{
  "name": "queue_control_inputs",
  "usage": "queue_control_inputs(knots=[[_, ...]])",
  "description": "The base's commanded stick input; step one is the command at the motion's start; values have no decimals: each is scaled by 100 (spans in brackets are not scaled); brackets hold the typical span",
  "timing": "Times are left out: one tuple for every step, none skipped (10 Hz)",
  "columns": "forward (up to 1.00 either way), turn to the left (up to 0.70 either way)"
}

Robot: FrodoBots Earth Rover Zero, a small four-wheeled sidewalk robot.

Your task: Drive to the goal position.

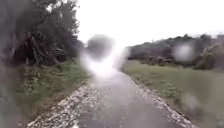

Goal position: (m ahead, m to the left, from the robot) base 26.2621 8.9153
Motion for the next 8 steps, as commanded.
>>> queue_control_inputs(knots=[[85, 0], [85, 0], [85, 0], [85, 0], [85, 0], [85, 0], [85, 0], [85, 0]])
